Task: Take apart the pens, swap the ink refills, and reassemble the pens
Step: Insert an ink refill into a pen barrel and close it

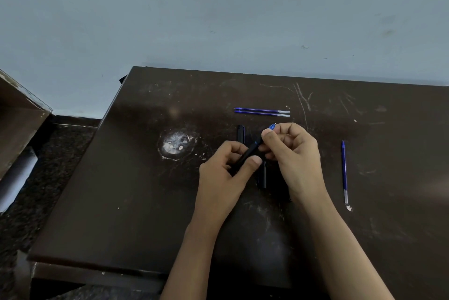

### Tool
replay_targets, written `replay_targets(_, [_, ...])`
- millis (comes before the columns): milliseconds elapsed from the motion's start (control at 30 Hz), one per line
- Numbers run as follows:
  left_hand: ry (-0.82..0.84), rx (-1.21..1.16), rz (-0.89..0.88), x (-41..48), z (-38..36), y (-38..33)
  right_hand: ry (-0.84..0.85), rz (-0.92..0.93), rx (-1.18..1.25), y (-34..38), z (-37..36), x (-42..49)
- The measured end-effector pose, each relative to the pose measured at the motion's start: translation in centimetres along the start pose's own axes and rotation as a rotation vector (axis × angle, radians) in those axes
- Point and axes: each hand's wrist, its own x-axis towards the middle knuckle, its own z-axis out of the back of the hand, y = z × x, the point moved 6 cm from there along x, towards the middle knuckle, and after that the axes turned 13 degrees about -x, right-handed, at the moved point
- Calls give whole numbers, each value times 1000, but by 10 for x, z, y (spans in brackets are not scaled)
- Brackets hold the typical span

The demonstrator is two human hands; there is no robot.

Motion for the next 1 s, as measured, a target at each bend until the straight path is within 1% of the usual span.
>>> replay_targets(67, [23, -60, 47, -1, -3, 2, -1, 10, -2, 1, 0, 0])
replay_targets(133, [32, -72, 58, -2, -6, 0, -4, 12, -2, 1, 0, 0])
replay_targets(233, [1, 20, -28, 1, -2, 0, -3, 2, -2, 0, -1, 0])
replay_targets(333, [-26, 12, -10, 1, 3, 1, -4, -4, 1, -1, 0, 1])
replay_targets(467, [68, -30, 30, -2, -6, 0, -3, 0, 8, 0, 0, -1])
replay_targets(600, [60, 3, -34, 0, -3, 0, 17, -20, 18, -2, -1, 0])
replay_targets(700, [101, 1, -45, 0, -4, -1, 59, -3, 7, 2, -3, -2])
replay_targets(767, [143, -42, -28, -2, -10, -4, 82, -14, 26, 2, -4, -3])
replay_targets(900, [160, -157, 71, -2, -14, 1, 105, -40, 58, 1, -3, -2])
replay_targets(1000, [172, -124, 28, -2, -12, -1, 131, -35, 82, 3, -5, -3])
